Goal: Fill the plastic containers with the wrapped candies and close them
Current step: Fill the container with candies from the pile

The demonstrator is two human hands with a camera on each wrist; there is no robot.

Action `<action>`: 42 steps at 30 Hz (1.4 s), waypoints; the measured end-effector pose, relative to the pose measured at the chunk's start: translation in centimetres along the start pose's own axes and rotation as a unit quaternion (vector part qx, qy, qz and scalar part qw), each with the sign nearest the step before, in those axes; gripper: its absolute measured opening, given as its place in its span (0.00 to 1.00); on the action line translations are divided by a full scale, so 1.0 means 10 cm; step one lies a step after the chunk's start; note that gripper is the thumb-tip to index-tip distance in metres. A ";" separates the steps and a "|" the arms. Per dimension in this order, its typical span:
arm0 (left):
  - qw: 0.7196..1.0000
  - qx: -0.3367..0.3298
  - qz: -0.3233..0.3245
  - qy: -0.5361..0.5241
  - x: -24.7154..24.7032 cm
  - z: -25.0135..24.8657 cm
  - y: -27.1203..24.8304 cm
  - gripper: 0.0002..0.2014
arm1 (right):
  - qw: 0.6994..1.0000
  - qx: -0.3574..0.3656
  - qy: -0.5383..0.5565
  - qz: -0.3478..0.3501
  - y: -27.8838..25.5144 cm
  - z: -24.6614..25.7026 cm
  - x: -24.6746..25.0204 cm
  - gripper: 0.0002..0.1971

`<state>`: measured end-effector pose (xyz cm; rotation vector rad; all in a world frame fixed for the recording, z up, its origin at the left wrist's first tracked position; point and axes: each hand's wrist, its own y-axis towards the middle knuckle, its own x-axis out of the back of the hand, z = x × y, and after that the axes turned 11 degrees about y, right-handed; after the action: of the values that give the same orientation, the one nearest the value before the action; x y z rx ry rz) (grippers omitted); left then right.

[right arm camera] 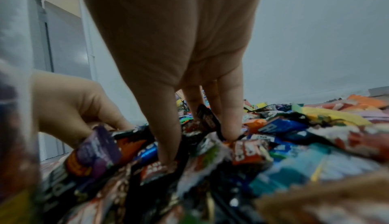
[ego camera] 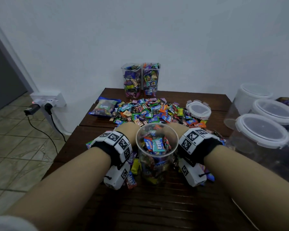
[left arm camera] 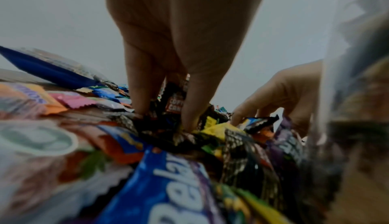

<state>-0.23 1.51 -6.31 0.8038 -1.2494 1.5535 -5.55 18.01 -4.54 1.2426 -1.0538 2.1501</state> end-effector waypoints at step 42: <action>0.821 0.087 -0.361 -0.433 0.55 -0.01 -1.11 0.09 | 0.858 0.188 0.315 -0.360 -1.34 0.26 0.50 0.19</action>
<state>8.38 3.32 2.40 1.9784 -1.1593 0.6462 2.51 24.21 5.84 0.7702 0.1210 1.9332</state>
